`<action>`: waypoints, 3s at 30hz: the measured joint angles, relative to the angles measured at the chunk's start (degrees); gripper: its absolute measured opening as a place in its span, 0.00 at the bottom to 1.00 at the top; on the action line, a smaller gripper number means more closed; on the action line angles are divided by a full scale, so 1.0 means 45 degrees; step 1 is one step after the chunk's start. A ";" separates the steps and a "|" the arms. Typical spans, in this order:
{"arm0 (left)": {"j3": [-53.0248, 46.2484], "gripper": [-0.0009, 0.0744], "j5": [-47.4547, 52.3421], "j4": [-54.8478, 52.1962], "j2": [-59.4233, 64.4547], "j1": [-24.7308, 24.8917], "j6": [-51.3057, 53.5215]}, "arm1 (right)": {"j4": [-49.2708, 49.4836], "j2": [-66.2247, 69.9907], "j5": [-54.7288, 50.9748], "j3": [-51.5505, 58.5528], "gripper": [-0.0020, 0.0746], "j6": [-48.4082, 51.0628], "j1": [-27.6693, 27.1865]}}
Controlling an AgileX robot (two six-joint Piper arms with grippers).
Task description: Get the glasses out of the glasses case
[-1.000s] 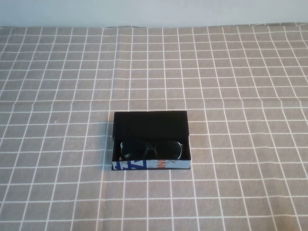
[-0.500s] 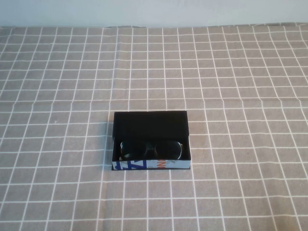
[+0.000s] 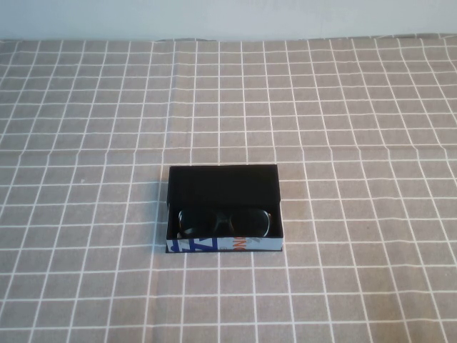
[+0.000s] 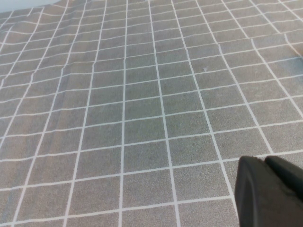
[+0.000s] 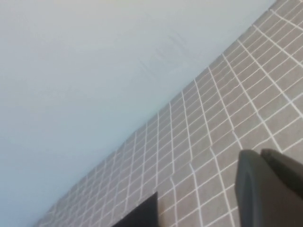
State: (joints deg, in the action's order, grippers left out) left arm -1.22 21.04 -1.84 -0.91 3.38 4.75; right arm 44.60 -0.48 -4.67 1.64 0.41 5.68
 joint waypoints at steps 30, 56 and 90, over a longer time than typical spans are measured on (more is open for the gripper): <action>0.0000 0.01 0.0000 0.0000 0.0000 0.0000 0.0000 | -0.4146 1.2918 -1.0031 -1.0570 0.00 0.2901 0.0118; 0.0000 0.01 0.0000 0.0000 0.0000 0.0000 0.0000 | -0.6449 2.4880 -1.3412 -2.2716 0.04 0.9875 0.6728; 0.0000 0.01 0.0000 0.0000 0.0000 0.0000 0.0000 | -0.7128 2.7792 -1.2920 -2.4107 0.52 1.2972 0.7075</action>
State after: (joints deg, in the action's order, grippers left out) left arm -1.22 21.04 -1.84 -0.91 3.38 4.75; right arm 12.52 124.58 -62.81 -106.84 58.78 37.51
